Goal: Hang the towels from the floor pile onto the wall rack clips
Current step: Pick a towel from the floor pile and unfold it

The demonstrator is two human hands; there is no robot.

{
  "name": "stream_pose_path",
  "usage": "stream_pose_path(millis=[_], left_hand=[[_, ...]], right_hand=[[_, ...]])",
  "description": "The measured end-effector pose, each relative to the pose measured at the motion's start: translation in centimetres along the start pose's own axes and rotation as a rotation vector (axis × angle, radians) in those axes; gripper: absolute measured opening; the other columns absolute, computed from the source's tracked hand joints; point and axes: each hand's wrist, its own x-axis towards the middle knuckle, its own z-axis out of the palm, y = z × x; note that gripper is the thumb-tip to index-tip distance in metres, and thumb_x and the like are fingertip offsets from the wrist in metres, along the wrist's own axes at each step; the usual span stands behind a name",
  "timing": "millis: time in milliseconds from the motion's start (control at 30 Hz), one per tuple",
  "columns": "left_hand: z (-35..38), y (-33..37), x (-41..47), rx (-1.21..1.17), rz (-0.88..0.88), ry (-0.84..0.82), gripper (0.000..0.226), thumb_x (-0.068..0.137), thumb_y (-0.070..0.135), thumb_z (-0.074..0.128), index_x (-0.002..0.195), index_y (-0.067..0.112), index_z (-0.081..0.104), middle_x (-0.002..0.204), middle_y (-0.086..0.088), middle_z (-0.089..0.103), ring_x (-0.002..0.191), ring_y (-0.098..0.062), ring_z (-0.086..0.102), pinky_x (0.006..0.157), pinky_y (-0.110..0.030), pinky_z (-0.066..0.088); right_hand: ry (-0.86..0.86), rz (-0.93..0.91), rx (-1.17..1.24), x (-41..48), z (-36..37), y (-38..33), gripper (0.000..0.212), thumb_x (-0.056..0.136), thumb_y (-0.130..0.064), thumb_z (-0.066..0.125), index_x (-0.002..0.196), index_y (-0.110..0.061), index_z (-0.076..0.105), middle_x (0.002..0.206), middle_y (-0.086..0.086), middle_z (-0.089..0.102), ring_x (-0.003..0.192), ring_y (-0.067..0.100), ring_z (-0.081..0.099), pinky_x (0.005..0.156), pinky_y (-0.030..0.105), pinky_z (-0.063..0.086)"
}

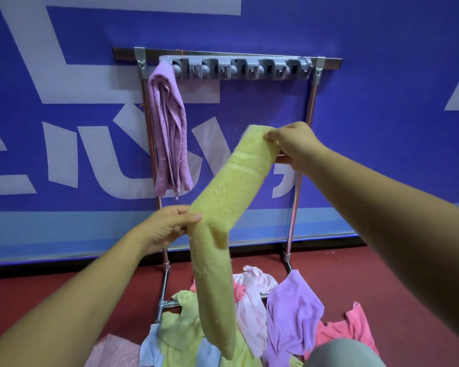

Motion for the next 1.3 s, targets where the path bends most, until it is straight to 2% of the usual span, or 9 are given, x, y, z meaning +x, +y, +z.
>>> stream_pose_path(millis=[133, 267, 400, 533, 800, 900, 1100, 1200, 1300], left_hand=[[-0.9, 2.8, 0.3, -0.176, 0.080, 0.021, 0.076, 0.052, 0.038, 0.092, 0.115, 0.002, 0.070, 0.103, -0.012, 0.073, 0.088, -0.018, 0.070, 0.077, -0.027, 0.055], [0.1, 6.0, 1.0, -0.181, 0.097, -0.011, 0.052, 0.067, 0.027, 0.084, 0.112, 0.007, 0.068, 0.096, -0.009, 0.071, 0.088, -0.020, 0.068, 0.075, -0.029, 0.056], [2.1, 7.6, 1.3, -0.070, 0.073, -0.118, 0.014, 0.088, 0.014, 0.060, 0.084, 0.019, 0.073, 0.069, 0.004, 0.063, 0.065, -0.010, 0.061, 0.061, -0.021, 0.050], [3.1, 8.0, 1.3, -0.022, 0.019, -0.174, 0.017, 0.093, 0.009, 0.052, 0.097, 0.012, 0.069, 0.074, 0.002, 0.070, 0.066, -0.008, 0.067, 0.060, -0.020, 0.053], [1.7, 7.2, 0.9, 0.006, -0.042, -0.181, 0.037, 0.082, 0.013, 0.068, 0.116, -0.002, 0.063, 0.084, -0.006, 0.068, 0.071, -0.014, 0.066, 0.062, -0.024, 0.054], [0.9, 6.0, 0.7, 0.031, -0.081, -0.201, 0.053, 0.070, 0.029, 0.082, 0.112, 0.002, 0.065, 0.090, -0.009, 0.065, 0.076, -0.015, 0.065, 0.068, -0.025, 0.053], [0.3, 4.0, -1.0, 0.080, -0.204, -0.343, 0.048, 0.059, 0.039, 0.091, 0.097, 0.013, 0.076, 0.089, -0.004, 0.073, 0.078, -0.014, 0.069, 0.070, -0.025, 0.054], [0.0, 4.6, -0.8, -0.068, -0.187, -0.233, 0.055, 0.066, 0.029, 0.087, 0.107, 0.003, 0.061, 0.067, 0.000, 0.046, 0.069, -0.012, 0.055, 0.065, -0.022, 0.050], [-0.4, 5.3, -0.2, -0.148, -0.149, -0.168, 0.078, 0.064, 0.033, 0.089, 0.126, 0.004, 0.052, 0.090, -0.006, 0.024, 0.082, -0.018, 0.042, 0.071, -0.025, 0.047]], right_hand=[[0.048, 0.313, -0.061, 0.1, -1.0, 5.4, 0.012, 0.089, -0.006, 0.068, 0.096, -0.001, 0.060, 0.084, 0.015, 0.063, 0.068, 0.027, 0.067, 0.067, 0.040, 0.062], [-0.318, 0.644, -0.253, -2.4, 0.0, 10.9, 0.012, 0.096, -0.011, 0.062, 0.086, -0.006, 0.058, 0.070, 0.010, 0.063, 0.065, 0.021, 0.063, 0.060, 0.033, 0.056], [-0.479, 0.337, -0.447, -3.4, 1.7, 11.6, 0.020, 0.093, -0.023, 0.068, 0.097, -0.003, 0.067, 0.090, 0.009, 0.069, 0.083, 0.021, 0.067, 0.083, 0.036, 0.054], [-0.730, 0.128, 0.109, -4.1, 3.5, 7.9, 0.045, 0.098, -0.045, 0.055, 0.123, -0.010, 0.065, 0.119, 0.006, 0.070, 0.112, 0.021, 0.064, 0.106, 0.042, 0.044], [-0.879, -0.027, -0.088, -4.5, 4.0, 4.5, 0.024, 0.095, -0.021, 0.066, 0.094, 0.002, 0.063, 0.084, 0.008, 0.062, 0.083, 0.020, 0.058, 0.085, 0.034, 0.046], [-0.875, -0.002, -0.034, -4.4, 3.4, 3.9, 0.037, 0.095, -0.015, 0.065, 0.108, 0.018, 0.057, 0.094, 0.019, 0.062, 0.087, 0.030, 0.058, 0.083, 0.039, 0.047], [-0.658, 0.037, 0.119, -3.6, 1.0, 4.1, 0.024, 0.099, -0.022, 0.060, 0.086, -0.003, 0.066, 0.076, 0.010, 0.068, 0.068, 0.021, 0.067, 0.066, 0.034, 0.055], [-0.649, 0.085, 0.016, -3.2, -0.2, 5.4, 0.027, 0.098, -0.021, 0.061, 0.076, -0.007, 0.062, 0.070, 0.005, 0.066, 0.064, 0.017, 0.065, 0.061, 0.028, 0.053], [-0.703, 0.135, -0.093, -3.1, -0.7, 6.4, 0.019, 0.097, -0.021, 0.063, 0.084, -0.007, 0.059, 0.073, 0.006, 0.063, 0.067, 0.018, 0.061, 0.060, 0.027, 0.051]])
